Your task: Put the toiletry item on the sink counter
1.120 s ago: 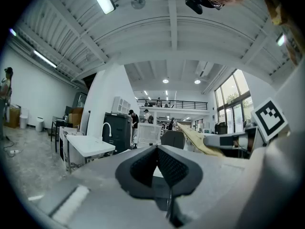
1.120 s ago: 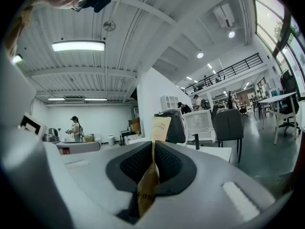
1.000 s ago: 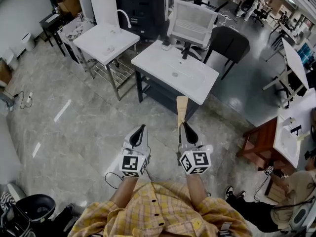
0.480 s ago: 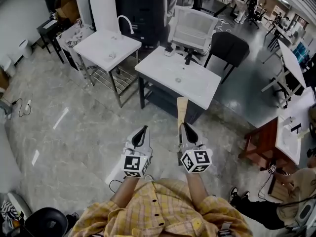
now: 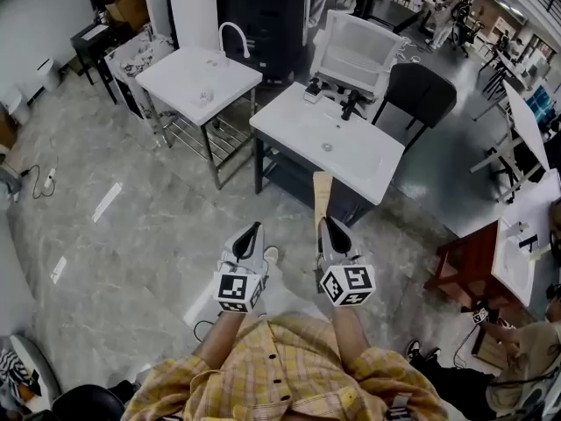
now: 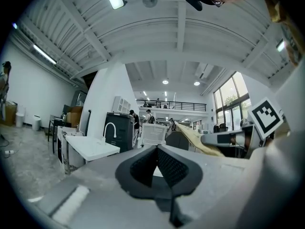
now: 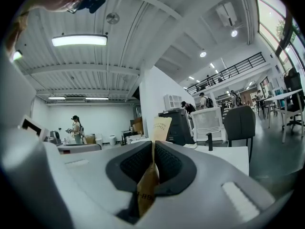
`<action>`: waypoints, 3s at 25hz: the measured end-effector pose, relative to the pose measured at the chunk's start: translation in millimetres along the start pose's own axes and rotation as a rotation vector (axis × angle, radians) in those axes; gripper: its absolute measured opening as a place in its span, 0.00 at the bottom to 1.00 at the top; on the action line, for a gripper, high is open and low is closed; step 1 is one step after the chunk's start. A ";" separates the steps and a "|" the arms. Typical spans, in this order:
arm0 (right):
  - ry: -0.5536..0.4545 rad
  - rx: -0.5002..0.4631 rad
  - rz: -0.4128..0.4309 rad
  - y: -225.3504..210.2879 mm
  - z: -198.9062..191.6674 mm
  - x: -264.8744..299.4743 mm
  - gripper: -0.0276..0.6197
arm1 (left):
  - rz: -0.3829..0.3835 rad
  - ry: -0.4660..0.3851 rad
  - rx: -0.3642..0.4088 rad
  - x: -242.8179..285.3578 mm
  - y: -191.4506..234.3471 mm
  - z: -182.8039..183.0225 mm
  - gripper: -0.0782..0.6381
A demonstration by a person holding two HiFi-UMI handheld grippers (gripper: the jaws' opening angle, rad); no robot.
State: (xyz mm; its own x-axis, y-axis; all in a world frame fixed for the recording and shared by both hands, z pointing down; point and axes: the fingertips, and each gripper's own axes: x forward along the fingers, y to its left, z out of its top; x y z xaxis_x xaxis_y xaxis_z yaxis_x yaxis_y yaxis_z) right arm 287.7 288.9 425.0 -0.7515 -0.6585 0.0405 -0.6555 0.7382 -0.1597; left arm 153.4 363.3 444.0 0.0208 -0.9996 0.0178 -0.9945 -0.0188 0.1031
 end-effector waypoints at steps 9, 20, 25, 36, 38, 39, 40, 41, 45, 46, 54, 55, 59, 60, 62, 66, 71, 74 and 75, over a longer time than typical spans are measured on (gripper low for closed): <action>-0.008 0.037 0.014 -15.9 -1.1 87.6 0.08 | 0.010 0.015 0.027 61.2 53.7 5.2 0.11; 0.003 0.069 0.015 -54.7 8.9 221.8 0.08 | -0.006 0.055 0.027 180.4 126.5 13.6 0.11; 0.011 0.094 -0.006 -79.4 8.4 279.4 0.08 | -0.031 0.076 0.036 237.5 150.0 15.0 0.11; 0.023 0.118 -0.004 -108.9 4.9 369.9 0.08 | -0.019 0.106 0.038 312.0 199.0 9.3 0.11; 0.024 0.124 -0.002 -112.0 3.3 378.0 0.08 | -0.018 0.111 0.044 319.1 202.8 8.5 0.11; 0.024 0.126 -0.001 -113.8 2.6 381.2 0.08 | -0.017 0.114 0.045 322.5 203.6 7.6 0.11; 0.024 0.127 0.001 -115.8 2.2 384.2 0.08 | -0.016 0.116 0.046 325.9 203.9 6.5 0.11; 0.025 0.129 0.004 -117.4 2.2 386.9 0.08 | -0.015 0.119 0.047 329.0 203.8 5.5 0.11; 0.028 0.135 0.015 -115.8 2.0 392.0 0.08 | -0.020 0.136 0.051 334.1 203.4 3.3 0.11; 0.027 0.137 0.014 -115.7 2.5 394.0 0.08 | -0.023 0.137 0.053 335.9 204.2 3.8 0.11; 0.058 0.156 -0.010 -116.1 -8.2 409.5 0.08 | -0.051 0.170 0.046 349.0 215.8 -4.7 0.11; 0.061 0.157 -0.016 -117.6 -9.1 413.2 0.08 | -0.058 0.172 0.043 353.5 218.0 -5.8 0.11; 0.071 0.137 -0.043 -121.2 -8.8 434.5 0.08 | -0.092 0.175 0.041 376.8 230.7 -6.2 0.11; 0.073 0.134 -0.049 -120.9 -8.0 440.4 0.08 | -0.103 0.176 0.042 383.0 234.7 -5.7 0.11; 0.070 0.143 -0.060 -120.8 -6.3 452.9 0.08 | -0.121 0.177 0.042 396.2 243.9 -3.9 0.11; 0.068 0.164 -0.096 -129.6 -6.0 480.9 0.08 | -0.159 0.180 0.027 427.4 262.8 -5.0 0.11; 0.073 0.187 -0.160 -146.0 -6.3 513.9 0.08 | -0.215 0.189 0.016 464.5 284.0 -6.0 0.11; 0.073 0.184 -0.199 -156.2 -6.7 533.5 0.08 | -0.250 0.193 0.010 486.9 295.9 -7.8 0.11; 0.072 0.183 -0.212 -158.6 -7.2 539.7 0.08 | -0.263 0.194 0.009 493.5 299.5 -8.3 0.11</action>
State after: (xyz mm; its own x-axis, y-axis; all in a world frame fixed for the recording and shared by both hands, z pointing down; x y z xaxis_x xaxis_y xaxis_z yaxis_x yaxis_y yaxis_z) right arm -14.4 -182.5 479.3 -0.6071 -0.7781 0.1612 -0.7788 0.5424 -0.3149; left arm -133.3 -135.5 491.9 0.2955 -0.9381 0.1809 -0.9532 -0.2769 0.1210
